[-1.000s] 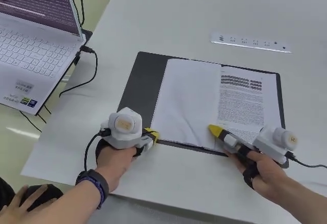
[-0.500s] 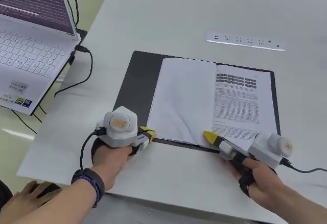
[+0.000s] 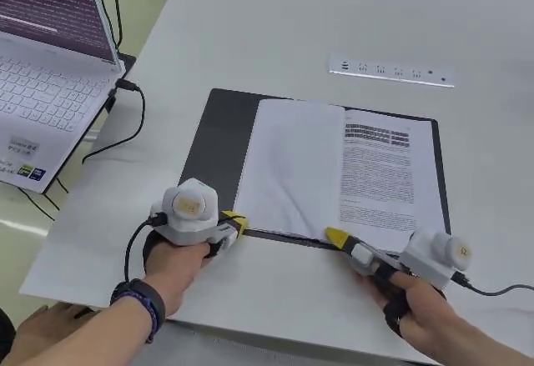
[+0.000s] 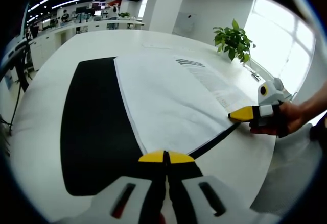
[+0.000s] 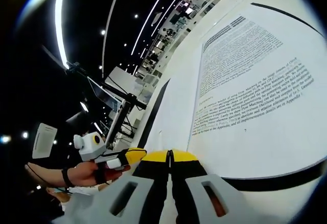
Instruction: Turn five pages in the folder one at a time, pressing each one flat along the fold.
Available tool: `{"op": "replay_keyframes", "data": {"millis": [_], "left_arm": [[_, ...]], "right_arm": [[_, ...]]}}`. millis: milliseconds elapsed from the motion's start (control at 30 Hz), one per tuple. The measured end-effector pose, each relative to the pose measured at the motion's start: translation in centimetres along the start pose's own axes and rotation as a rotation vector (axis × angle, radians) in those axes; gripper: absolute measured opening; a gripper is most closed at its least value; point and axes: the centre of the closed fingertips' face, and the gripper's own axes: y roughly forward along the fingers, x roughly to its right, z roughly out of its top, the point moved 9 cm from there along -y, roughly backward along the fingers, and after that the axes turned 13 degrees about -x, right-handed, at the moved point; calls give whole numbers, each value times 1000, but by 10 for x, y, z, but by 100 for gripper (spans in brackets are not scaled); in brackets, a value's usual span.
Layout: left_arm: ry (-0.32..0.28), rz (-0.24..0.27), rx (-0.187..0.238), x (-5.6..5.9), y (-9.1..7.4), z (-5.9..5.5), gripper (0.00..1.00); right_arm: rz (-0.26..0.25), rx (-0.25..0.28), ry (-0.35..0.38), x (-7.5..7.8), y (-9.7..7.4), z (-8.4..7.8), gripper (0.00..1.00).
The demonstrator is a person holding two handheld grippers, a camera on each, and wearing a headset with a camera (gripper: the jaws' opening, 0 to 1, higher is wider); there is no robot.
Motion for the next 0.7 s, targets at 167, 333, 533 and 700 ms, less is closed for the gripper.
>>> {"op": "replay_keyframes", "data": {"millis": [167,333,533,700], "left_arm": [[-9,5,-14,1,0,2,0],[-53,-4,-12,0,0,2,0],[-76,-21,-32,3,-1,4,3],[-95,-46,-25,6,-6,6,9]], "right_arm": [[-5,-34,-5,0,0,3,0],[-17,-48,10,-2,0,4,0],[-32,-76,-12,-8,-4,8,2],[-36,-77,-45,-10,-16,14,9]]}}
